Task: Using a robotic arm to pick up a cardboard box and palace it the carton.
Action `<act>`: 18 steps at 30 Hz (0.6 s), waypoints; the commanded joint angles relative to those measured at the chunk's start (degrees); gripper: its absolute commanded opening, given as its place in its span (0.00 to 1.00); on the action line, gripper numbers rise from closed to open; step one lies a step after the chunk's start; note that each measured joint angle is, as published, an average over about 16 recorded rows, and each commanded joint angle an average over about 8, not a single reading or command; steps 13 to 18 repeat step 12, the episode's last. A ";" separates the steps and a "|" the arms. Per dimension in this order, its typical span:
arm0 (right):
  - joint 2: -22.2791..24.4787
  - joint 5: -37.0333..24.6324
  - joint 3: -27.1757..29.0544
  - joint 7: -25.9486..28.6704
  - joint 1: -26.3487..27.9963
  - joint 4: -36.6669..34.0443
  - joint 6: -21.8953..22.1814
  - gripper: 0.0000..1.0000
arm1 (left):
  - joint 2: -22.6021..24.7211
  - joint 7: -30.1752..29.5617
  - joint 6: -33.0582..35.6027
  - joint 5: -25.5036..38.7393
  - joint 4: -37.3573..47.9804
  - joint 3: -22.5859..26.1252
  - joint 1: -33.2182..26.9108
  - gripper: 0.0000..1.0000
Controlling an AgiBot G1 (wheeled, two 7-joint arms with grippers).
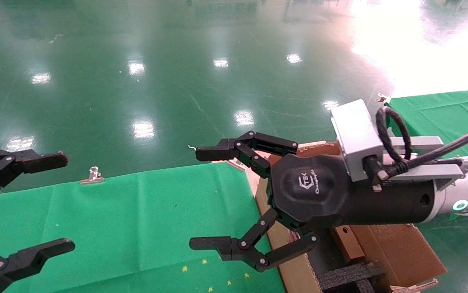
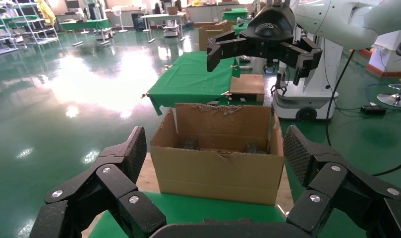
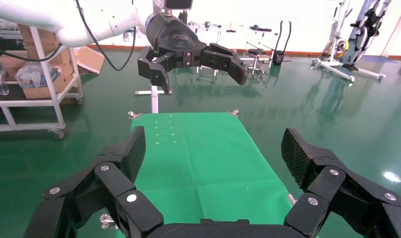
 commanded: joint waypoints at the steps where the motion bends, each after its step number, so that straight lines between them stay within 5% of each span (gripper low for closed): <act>1: 0.03 -0.19 -0.30 0.23 0.22 0.01 0.17 1.00 | 0.00 0.00 0.00 0.00 0.00 0.00 0.00 1.00; 18: 0.13 -0.71 -1.02 0.77 0.75 0.04 0.61 1.00 | 0.00 0.00 0.00 0.00 0.00 0.00 0.00 1.00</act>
